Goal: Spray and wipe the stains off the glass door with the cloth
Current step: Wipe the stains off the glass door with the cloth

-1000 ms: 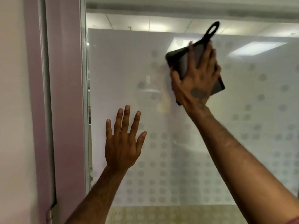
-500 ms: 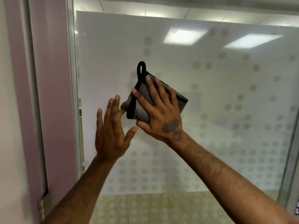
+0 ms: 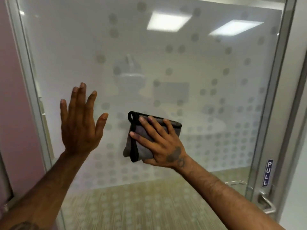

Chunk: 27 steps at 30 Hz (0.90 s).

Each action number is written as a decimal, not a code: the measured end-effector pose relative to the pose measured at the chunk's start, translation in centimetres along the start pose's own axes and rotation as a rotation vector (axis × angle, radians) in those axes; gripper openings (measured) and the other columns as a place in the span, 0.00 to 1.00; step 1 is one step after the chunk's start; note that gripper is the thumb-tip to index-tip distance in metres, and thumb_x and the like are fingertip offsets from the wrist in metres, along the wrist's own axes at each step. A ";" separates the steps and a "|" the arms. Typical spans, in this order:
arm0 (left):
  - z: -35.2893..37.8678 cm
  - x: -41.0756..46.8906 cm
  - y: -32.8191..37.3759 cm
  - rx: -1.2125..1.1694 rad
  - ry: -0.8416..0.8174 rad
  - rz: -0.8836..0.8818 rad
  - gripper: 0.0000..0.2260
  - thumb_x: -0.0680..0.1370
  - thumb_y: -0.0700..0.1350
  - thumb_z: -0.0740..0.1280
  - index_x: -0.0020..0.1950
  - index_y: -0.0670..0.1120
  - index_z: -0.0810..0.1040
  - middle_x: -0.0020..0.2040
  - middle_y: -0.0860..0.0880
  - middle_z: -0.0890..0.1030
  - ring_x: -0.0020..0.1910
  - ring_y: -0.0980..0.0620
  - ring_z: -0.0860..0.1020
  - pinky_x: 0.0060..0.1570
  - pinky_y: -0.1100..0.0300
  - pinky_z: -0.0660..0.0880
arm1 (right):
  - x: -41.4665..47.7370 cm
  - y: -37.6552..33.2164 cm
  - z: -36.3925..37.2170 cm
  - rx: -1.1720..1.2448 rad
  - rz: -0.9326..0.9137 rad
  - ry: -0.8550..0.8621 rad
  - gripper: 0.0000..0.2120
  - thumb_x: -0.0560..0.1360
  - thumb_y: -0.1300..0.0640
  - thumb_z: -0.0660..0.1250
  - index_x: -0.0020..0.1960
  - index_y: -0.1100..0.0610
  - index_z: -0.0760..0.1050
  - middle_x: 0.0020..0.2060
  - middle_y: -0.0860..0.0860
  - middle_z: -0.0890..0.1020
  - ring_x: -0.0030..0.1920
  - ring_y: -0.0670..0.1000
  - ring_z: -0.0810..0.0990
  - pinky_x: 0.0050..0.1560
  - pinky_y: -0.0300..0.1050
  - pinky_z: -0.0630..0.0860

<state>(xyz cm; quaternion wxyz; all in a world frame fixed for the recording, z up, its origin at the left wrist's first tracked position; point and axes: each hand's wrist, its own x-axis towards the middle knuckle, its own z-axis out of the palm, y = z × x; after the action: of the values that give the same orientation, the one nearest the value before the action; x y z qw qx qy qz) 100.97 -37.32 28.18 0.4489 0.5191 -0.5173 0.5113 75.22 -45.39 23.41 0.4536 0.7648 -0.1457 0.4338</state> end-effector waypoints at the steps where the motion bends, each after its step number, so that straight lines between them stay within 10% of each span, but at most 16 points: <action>1: 0.0 0.0 0.1 0.018 0.004 0.007 0.27 0.84 0.59 0.52 0.80 0.47 0.61 0.83 0.45 0.56 0.82 0.46 0.52 0.79 0.42 0.48 | -0.1 1.4 -0.4 -0.020 0.019 0.009 0.34 0.75 0.33 0.60 0.77 0.46 0.64 0.78 0.57 0.62 0.79 0.59 0.60 0.74 0.64 0.58; 7: 0.2 -0.1 0.4 0.047 0.033 0.017 0.27 0.84 0.58 0.53 0.81 0.46 0.60 0.82 0.43 0.56 0.82 0.46 0.53 0.79 0.43 0.47 | -1.4 8.1 -2.7 -0.196 0.818 0.079 0.37 0.73 0.34 0.62 0.78 0.45 0.61 0.79 0.57 0.61 0.77 0.63 0.63 0.69 0.67 0.62; 13: 0.5 -0.1 0.3 0.069 0.036 0.016 0.27 0.85 0.57 0.54 0.81 0.47 0.59 0.82 0.43 0.57 0.82 0.45 0.53 0.79 0.42 0.48 | -4.4 0.6 -1.0 -0.040 1.480 0.243 0.34 0.76 0.38 0.62 0.79 0.47 0.61 0.80 0.55 0.60 0.73 0.63 0.66 0.67 0.62 0.67; 27: -4.1 -1.1 3.2 -0.333 -0.247 -0.254 0.31 0.83 0.62 0.53 0.82 0.48 0.52 0.84 0.49 0.50 0.83 0.50 0.50 0.80 0.45 0.52 | -3.6 -13.6 -3.4 0.399 0.938 -0.227 0.38 0.68 0.46 0.73 0.76 0.47 0.67 0.79 0.58 0.61 0.66 0.62 0.74 0.57 0.60 0.77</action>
<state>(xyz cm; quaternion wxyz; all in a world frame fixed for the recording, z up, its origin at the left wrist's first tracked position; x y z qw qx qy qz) 97.60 -33.34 27.15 0.5221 0.5574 -0.5762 0.2911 79.70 -35.73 13.54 0.0374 0.7312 -0.4352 0.5240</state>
